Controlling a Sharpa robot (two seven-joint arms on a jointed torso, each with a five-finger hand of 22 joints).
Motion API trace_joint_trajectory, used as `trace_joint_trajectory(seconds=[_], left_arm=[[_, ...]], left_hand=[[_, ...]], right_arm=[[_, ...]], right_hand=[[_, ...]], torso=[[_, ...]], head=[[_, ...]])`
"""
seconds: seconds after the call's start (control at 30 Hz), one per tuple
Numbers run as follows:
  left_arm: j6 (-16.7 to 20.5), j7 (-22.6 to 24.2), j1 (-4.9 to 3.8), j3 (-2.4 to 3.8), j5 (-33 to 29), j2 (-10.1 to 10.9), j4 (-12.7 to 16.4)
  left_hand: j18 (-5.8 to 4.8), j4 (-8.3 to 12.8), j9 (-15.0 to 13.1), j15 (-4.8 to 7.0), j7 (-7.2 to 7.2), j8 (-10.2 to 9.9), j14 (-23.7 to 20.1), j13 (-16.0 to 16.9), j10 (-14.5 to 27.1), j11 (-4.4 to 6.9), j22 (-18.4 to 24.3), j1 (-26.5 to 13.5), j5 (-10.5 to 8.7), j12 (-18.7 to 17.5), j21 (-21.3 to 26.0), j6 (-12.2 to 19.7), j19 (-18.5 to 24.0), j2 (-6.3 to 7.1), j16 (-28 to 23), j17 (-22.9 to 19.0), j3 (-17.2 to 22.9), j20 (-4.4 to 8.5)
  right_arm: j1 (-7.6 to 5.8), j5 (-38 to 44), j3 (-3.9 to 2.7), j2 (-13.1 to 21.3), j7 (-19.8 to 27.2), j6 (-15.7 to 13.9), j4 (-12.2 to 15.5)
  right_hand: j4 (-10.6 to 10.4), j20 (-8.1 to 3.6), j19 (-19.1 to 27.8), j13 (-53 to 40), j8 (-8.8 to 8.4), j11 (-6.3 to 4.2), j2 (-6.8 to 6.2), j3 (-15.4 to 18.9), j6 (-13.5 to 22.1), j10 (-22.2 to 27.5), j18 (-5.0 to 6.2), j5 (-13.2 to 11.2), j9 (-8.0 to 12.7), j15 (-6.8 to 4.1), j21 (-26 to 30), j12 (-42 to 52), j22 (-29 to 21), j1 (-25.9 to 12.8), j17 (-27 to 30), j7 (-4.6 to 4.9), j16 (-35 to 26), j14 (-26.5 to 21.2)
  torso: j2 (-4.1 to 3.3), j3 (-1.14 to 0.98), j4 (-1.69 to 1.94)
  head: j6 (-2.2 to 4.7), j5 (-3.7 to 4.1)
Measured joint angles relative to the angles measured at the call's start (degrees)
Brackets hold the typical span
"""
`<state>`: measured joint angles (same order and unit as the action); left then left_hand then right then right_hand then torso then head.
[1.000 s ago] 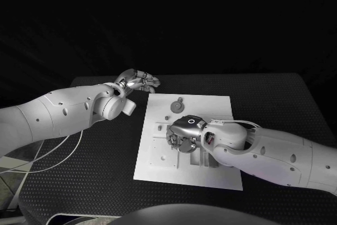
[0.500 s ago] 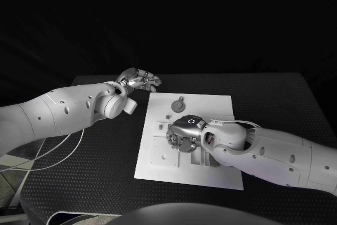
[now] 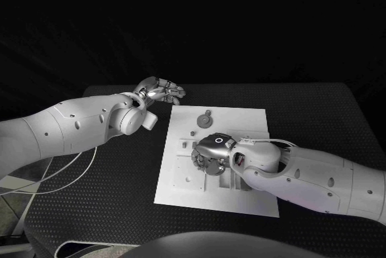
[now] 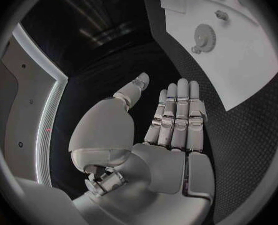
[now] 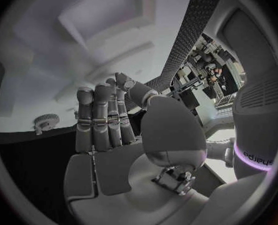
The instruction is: Assemble the parts on the task board
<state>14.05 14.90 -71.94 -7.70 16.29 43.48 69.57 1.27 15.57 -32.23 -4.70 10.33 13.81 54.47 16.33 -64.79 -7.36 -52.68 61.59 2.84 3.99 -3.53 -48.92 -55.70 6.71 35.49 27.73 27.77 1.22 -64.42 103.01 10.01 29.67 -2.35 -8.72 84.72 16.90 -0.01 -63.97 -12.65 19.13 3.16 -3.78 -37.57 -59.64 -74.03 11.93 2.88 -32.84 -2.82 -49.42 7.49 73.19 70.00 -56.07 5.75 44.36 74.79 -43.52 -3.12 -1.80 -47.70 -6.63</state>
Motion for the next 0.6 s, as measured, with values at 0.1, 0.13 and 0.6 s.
trace_joint_trajectory(seconds=[0.1, 0.13, 0.6], left_arm=[[-0.01, 0.0, 0.0, 0.01, 0.0, -0.05, 0.0], [-0.01, 0.0, 0.0, 0.01, 0.0, -0.05, 0.0], [-0.02, -0.01, 0.0, -0.01, 0.01, -0.06, -0.01]], left_hand=[[0.0, 0.0, 0.0, 0.0, 0.0, 0.0, 0.0, 0.0, 0.0, 0.0, 0.05, 0.0, 0.0, 0.0, 0.0, 0.0, 0.0, 0.0, 0.0, 0.0, 0.0, 0.0], [0.0, 0.0, 0.0, 0.0, 0.0, 0.0, 0.0, 0.0, 0.0, 0.0, 0.05, 0.0, 0.0, 0.0, 0.0, 0.0, 0.0, 0.0, 0.0, 0.0, 0.0, 0.0], [0.0, 0.0, -0.01, 0.0, 0.0, 0.0, 0.0, -0.05, 0.0, 0.0, 0.1, 0.0, 0.0, 0.0, 0.0, 0.0, 0.0, 0.0, -0.22, 0.11, 0.0, 0.0]], right_arm=[[0.0, 0.03, 0.01, -0.07, 0.0, 0.0, -0.27], [-0.01, 0.04, 0.01, -0.1, 0.01, -0.01, -0.31], [-0.04, 0.21, 0.06, -0.28, 0.06, 0.01, -0.4]], right_hand=[[0.0, 0.0, 0.0, -0.01, 0.0, 0.0, 0.0, 0.0, 0.0, 0.0, 0.0, 0.0, -0.02, 0.0, 0.0, -0.01, 0.0, 0.0, 0.01, 0.0, 0.0, 0.0], [0.0, 0.0, 0.0, -0.02, 0.0, 0.0, 0.0, 0.0, 0.0, 0.0, 0.0, 0.0, -0.02, 0.0, 0.0, -0.01, 0.0, 0.0, 0.02, 0.0, 0.0, 0.0], [0.0, 0.02, 0.01, -0.02, -0.03, 0.0, -0.01, 0.0, 0.01, 0.0, 0.0, -0.01, 0.12, 0.0, 0.0, -0.01, 0.0, -0.01, 0.01, 0.01, 0.23, 0.0]], torso=[[-0.01, 0.0, 0.03], [-0.02, 0.01, 0.04], [-0.01, 0.0, 0.01]], head=[[-0.12, -0.01], [-0.15, -0.01], [-0.37, -0.32]])
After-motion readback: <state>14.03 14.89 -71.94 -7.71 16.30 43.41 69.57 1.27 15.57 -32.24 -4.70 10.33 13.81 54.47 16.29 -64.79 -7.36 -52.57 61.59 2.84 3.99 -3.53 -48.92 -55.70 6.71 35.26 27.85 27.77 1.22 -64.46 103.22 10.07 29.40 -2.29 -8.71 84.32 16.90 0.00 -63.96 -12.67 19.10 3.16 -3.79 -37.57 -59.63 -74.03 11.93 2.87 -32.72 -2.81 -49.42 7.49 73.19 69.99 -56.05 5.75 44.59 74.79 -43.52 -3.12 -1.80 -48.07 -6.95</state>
